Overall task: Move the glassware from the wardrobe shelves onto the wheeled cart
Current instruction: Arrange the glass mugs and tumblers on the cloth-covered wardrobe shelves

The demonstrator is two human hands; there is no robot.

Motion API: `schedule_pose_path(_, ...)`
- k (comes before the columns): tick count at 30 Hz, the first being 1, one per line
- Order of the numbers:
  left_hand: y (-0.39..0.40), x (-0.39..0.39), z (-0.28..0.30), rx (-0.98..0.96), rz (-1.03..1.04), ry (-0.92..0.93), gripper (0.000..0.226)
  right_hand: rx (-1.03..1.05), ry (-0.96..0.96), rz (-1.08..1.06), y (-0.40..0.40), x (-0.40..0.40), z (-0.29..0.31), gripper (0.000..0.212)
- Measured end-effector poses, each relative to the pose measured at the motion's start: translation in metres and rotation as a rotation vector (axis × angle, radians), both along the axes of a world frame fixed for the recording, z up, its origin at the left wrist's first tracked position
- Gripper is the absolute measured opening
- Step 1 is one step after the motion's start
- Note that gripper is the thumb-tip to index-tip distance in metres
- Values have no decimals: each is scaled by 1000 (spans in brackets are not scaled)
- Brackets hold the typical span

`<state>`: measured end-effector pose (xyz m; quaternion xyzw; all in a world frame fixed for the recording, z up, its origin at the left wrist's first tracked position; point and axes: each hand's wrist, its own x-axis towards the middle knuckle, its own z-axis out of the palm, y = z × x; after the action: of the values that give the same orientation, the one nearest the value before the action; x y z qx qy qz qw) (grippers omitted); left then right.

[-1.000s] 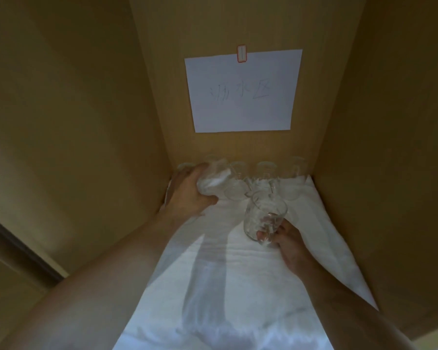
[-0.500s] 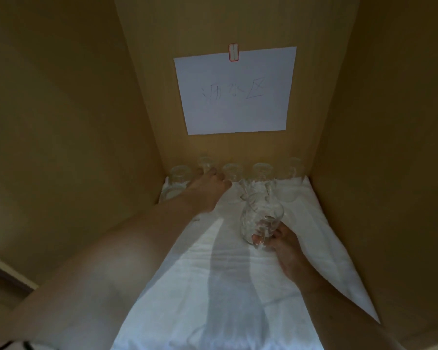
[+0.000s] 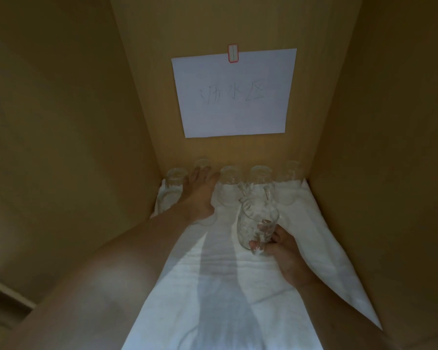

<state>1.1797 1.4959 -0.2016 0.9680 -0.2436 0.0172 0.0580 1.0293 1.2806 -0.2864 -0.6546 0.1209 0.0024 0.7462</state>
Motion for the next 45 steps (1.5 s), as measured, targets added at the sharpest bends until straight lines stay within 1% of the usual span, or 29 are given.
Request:
schedule_pose_path(3,10,3,-9,-119,46,46,99,-48,48,0,4,1,6,80)
schedule_pose_path(7,15,14,-4,-93,35,137,97,-168,90,5,10,9,27,74)
schedule_pose_path(8,15,15,-2,-92,37,138,97,-195,101,-21,9,14,33,75)
schedule_pose_path(10,13,15,-3,-104,32,113,97,-288,113,-67,6,27,49,84)
schedule_pose_path(11,13,14,-4,-107,23,99,97,-401,99,-65,5,33,58,88)
schedule_pose_path(12,13,15,-6,-109,16,89,97,-564,68,-34,4,39,66,91)
schedule_pose_path(16,16,17,-9,-139,9,76,97,-1324,-143,203,11,50,86,85)
schedule_pose_path(18,16,16,-10,-161,12,72,97,-1640,-227,335,16,53,87,86)
schedule_pose_path(20,16,16,-11,-163,5,67,97,-1874,-270,440,28,53,81,82)
schedule_pose_path(23,17,16,-9,-171,-11,74,98,-2070,-293,496,44,49,66,71)
schedule_pose_path(25,18,16,-9,-182,-9,88,98,-2068,-264,528,44,50,65,78)
schedule_pose_path(27,19,16,-9,-184,-7,87,98,-1913,-217,581,39,53,71,93)
schedule_pose_path(28,19,16,-8,-182,-8,83,98,-1813,-181,571,38,54,74,99)
schedule_pose_path(29,19,16,-8,-179,-9,77,98,-1726,-137,515,38,55,77,103)
schedule_pose_path(31,19,16,-7,-176,-6,74,98,-1555,12,356,39,56,81,110)
schedule_pose_path(33,19,17,-9,-179,0,75,99,-1400,143,292,39,60,85,115)
schedule_pose_path(34,19,17,-9,-183,4,75,99,-1385,155,307,39,63,87,114)
schedule_pose_path(37,19,18,-9,-190,8,73,99,-1345,96,332,37,69,91,112)
schedule_pose_path(40,19,17,-8,-192,11,66,99,-1275,81,321,43,77,91,111)
schedule_pose_path(45,19,17,-8,-192,6,69,99,-1266,37,315,51,91,89,108)
